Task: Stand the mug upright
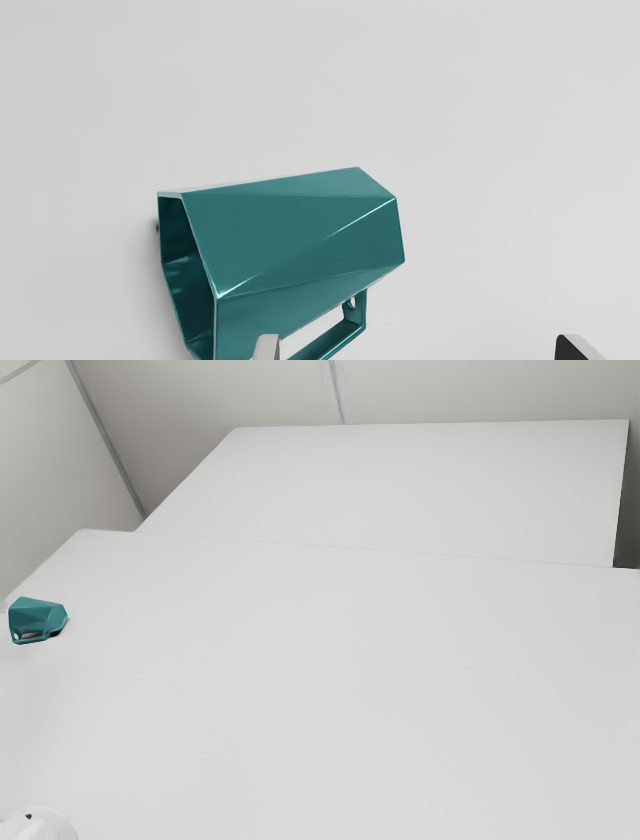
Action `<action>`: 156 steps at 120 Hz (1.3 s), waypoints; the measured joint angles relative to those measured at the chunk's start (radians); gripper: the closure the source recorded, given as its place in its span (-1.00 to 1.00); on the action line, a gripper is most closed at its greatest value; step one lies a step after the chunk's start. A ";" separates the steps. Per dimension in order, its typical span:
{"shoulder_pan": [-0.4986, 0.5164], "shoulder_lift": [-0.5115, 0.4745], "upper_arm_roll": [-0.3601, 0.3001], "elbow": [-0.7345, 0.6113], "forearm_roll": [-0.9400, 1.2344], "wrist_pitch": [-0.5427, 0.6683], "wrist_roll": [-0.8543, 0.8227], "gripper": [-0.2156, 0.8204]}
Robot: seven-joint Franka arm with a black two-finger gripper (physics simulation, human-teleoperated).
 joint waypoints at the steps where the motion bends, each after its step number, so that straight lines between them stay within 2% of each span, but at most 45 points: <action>1: 0.000 0.002 0.000 0.001 0.000 0.001 0.002 -0.58; 89: -0.014 0.113 -0.034 0.048 -0.042 0.113 0.111 -0.58; 156: 0.000 0.154 -0.036 0.046 -0.146 0.099 0.159 -0.58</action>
